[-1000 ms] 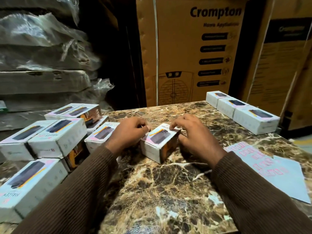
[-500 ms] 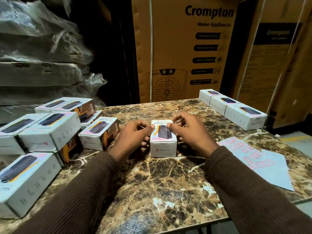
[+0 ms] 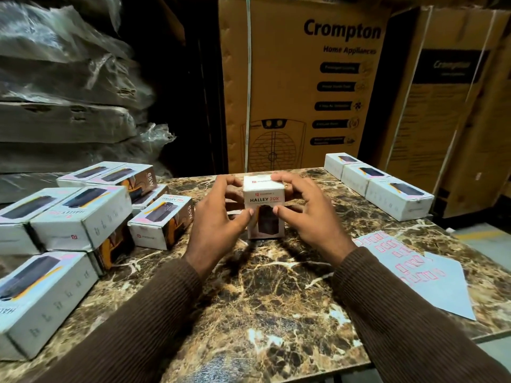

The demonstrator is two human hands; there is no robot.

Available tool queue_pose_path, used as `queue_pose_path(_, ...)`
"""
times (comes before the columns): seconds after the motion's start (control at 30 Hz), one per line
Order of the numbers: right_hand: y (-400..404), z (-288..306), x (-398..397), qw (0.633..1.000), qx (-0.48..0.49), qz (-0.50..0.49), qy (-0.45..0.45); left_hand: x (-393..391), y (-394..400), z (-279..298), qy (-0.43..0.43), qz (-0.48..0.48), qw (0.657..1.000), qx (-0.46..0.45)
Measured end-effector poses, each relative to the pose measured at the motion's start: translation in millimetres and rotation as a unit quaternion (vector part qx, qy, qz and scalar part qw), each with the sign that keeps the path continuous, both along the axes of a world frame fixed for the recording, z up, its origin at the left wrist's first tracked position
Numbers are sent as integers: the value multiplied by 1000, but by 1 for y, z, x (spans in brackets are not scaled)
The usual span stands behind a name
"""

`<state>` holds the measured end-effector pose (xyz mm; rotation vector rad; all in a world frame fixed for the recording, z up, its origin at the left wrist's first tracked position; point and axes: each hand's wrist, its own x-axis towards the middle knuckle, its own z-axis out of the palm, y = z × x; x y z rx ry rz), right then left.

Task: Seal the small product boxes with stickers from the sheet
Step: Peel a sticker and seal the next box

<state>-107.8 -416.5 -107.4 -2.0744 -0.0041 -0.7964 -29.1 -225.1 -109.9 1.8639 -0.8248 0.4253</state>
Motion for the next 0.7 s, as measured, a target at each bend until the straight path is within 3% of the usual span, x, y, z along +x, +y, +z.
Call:
queue_pose_path(0.17, -1, 0, 0, 1000, -6, -13, 6, 1, -2, -2, -6, 0, 1000, 0)
queue_pose_path(0.33, -1, 5, 0, 998, 41, -25, -31, -2, -5, 0, -90, 33, 995, -9)
queue_pose_path(0.47, -2, 7, 2, 996, 82, 19, -41, -9, -5, 5, -156, 11, 988, 6)
queue_pose_path(0.7, -2, 6, 4, 990, 128, 16, -50, -12, -12, 0, -137, -24, 990, 16)
